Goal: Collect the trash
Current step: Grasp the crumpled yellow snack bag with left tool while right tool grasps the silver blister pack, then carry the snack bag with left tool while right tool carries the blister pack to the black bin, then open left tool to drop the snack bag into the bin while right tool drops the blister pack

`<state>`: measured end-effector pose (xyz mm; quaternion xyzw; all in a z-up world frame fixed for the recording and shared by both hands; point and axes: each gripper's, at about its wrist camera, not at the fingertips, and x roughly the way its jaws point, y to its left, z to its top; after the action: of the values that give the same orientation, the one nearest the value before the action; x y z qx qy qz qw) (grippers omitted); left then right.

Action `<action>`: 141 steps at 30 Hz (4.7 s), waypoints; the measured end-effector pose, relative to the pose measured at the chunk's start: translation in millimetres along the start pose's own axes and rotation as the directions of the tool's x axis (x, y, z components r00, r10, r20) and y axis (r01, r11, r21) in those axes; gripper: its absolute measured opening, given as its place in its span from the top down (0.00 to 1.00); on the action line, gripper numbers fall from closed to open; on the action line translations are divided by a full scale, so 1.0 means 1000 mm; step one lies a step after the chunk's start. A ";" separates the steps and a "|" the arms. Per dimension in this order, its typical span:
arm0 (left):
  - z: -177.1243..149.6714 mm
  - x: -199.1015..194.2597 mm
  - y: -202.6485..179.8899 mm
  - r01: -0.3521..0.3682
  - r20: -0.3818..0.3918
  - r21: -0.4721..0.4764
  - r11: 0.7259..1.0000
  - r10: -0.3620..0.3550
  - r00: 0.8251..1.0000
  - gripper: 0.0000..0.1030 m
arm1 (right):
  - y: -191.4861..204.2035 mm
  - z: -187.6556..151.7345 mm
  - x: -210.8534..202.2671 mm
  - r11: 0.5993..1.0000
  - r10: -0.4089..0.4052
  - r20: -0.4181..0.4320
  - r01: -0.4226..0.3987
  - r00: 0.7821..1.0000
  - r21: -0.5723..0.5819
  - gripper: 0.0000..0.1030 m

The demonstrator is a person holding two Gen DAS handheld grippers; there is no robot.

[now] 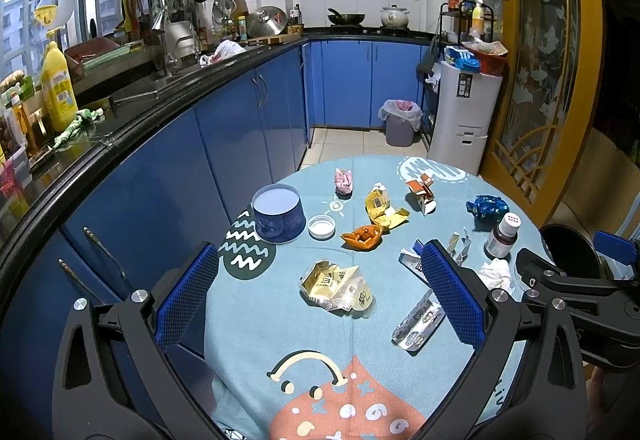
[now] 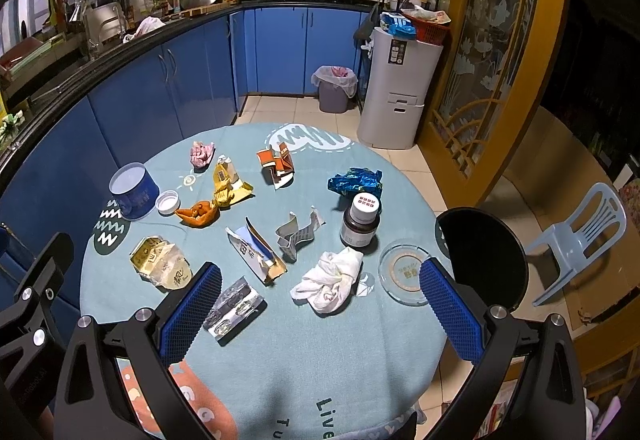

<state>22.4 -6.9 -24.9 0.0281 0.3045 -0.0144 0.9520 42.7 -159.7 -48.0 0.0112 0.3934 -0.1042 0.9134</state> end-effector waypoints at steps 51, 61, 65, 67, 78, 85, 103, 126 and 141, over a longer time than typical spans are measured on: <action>-0.034 0.207 0.033 0.202 -0.540 -0.055 0.978 -0.199 0.818 0.53 | 0.088 -0.037 0.158 0.945 0.248 -0.526 -0.324 0.813 -0.055 0.07; -0.030 0.196 0.051 0.234 -0.498 -0.128 0.964 -0.267 0.825 0.77 | 0.105 -0.031 0.162 0.964 0.177 -0.486 -0.250 0.856 -0.089 0.75; -0.026 0.188 0.051 0.231 -0.470 -0.129 0.964 -0.264 0.842 0.80 | 0.103 -0.031 0.158 0.965 0.198 -0.472 -0.254 0.859 -0.058 0.80; -0.024 0.181 0.049 0.228 -0.450 -0.124 0.966 -0.259 0.855 0.81 | 0.097 -0.028 0.152 0.966 0.201 -0.454 -0.253 0.868 -0.056 0.81; -0.007 0.157 0.028 0.237 -0.370 -0.082 0.968 -0.250 0.895 0.81 | 0.061 -0.015 0.110 0.969 0.205 -0.332 -0.240 0.921 -0.066 0.81; 0.006 0.151 0.001 0.246 -0.322 -0.025 0.969 -0.240 0.916 0.81 | 0.039 -0.003 0.095 0.974 0.196 -0.266 -0.218 0.944 -0.057 0.81; 0.052 0.146 -0.111 0.316 -0.235 0.112 0.942 -0.284 0.930 0.81 | -0.059 0.026 0.098 0.987 0.144 -0.149 -0.132 0.978 0.087 0.81; 0.064 0.135 -0.332 0.510 -0.253 0.298 0.807 -0.449 0.857 0.80 | -0.246 0.013 0.122 0.938 -0.035 -0.114 0.072 0.993 0.338 0.80; 0.054 0.156 -0.419 0.560 -0.345 0.266 0.785 -0.465 0.816 0.24 | -0.317 -0.009 0.143 0.896 -0.035 -0.157 0.101 0.987 0.433 0.80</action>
<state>162.2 -430.4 -90.1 0.1169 0.4150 -0.3254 0.8416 68.7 -495.0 -137.2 0.2109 0.4252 -0.2211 0.8520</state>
